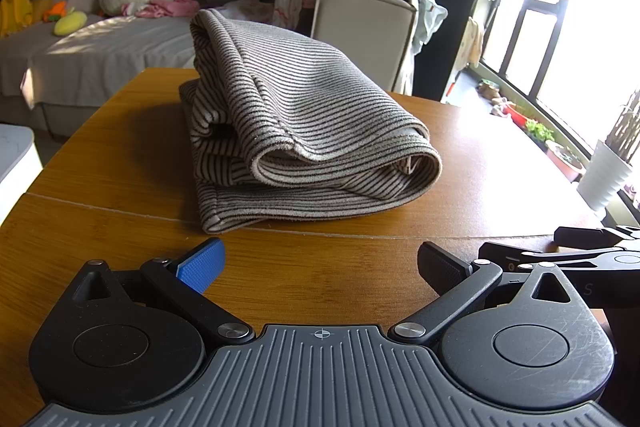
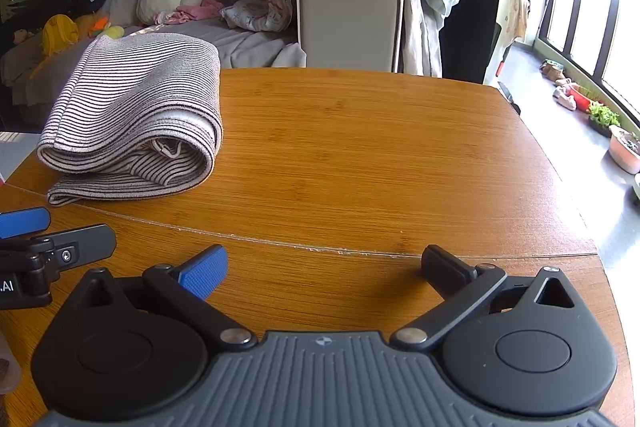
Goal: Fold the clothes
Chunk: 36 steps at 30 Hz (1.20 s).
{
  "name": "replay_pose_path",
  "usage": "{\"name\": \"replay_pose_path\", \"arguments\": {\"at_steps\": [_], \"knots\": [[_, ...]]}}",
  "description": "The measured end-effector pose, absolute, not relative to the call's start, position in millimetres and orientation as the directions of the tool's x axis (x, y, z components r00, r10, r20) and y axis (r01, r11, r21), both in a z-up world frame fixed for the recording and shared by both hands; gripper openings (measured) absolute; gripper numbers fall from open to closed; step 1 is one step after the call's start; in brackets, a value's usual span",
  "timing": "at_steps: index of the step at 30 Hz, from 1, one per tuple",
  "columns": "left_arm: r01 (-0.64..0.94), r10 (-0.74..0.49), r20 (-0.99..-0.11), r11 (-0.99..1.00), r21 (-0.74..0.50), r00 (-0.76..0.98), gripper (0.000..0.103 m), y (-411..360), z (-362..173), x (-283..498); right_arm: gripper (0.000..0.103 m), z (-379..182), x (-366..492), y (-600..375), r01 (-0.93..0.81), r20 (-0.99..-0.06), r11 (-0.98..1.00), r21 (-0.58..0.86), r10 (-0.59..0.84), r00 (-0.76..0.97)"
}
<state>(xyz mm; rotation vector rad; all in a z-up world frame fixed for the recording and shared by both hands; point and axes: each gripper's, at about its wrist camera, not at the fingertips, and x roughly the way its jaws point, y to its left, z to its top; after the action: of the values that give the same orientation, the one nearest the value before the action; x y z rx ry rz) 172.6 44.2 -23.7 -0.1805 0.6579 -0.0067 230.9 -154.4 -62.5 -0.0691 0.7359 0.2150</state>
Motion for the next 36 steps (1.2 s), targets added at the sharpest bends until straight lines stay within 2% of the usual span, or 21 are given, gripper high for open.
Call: {"name": "replay_pose_path", "arguments": {"at_steps": [36], "knots": [[-0.05, -0.064, -0.606, 0.984, -0.169, 0.793, 0.103, 44.0, -24.0, 171.3, 0.103, -62.9, 233.8, -153.5, -0.209, -0.674, 0.978, 0.013, 0.163, 0.721]]}}
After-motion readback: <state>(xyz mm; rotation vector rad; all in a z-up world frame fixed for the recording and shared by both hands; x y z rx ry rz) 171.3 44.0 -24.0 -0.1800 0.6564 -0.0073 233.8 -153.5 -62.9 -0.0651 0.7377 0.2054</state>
